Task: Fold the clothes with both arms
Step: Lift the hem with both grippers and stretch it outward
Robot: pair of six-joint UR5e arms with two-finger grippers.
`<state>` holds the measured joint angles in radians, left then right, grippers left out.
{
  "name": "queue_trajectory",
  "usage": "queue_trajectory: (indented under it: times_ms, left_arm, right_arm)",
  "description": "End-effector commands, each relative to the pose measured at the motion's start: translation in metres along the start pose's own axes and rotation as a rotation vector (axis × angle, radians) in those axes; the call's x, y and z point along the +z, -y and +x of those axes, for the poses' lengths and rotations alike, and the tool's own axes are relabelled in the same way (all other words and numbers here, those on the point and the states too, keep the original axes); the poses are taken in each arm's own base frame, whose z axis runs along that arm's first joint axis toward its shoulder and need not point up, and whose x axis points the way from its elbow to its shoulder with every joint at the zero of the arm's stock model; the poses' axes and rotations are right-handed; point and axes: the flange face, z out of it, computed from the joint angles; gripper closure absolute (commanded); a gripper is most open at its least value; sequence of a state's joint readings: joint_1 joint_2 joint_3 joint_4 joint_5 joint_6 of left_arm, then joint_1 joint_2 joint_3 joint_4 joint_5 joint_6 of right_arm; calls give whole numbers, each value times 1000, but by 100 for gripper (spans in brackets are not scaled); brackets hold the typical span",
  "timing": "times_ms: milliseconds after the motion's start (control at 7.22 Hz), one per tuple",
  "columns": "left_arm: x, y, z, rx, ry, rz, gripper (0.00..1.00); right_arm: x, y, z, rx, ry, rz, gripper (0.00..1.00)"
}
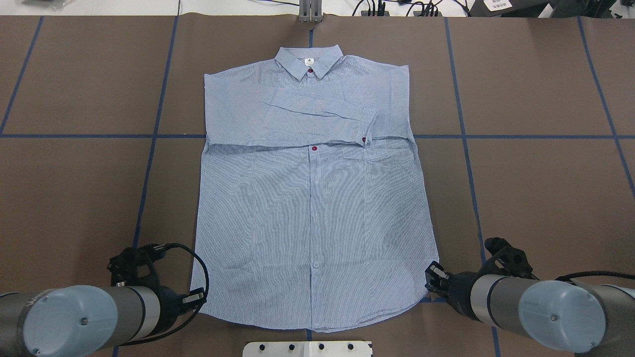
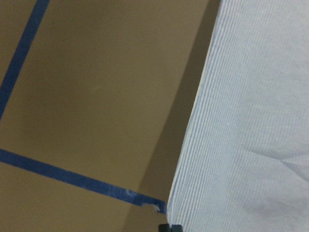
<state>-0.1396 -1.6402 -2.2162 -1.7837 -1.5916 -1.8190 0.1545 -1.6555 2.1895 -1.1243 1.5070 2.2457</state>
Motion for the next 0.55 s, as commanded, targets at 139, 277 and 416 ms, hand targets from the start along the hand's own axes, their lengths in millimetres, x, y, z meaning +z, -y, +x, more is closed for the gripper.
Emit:
queue_trajectory:
  times_ms: [139,277,416]
  left_arm:
    - [-68,52,22,-62,-127,34,100]
    - [-105,93,40,-116,-208,22,100]
    - [-144,135,47,-172,-266,22,100]
  right_arm:
    - [-69,49,-46,85,152,44,100]
    - [-78,63,-60,104,190,66,100]
    - [-83,77,-68,124,213,92,100]
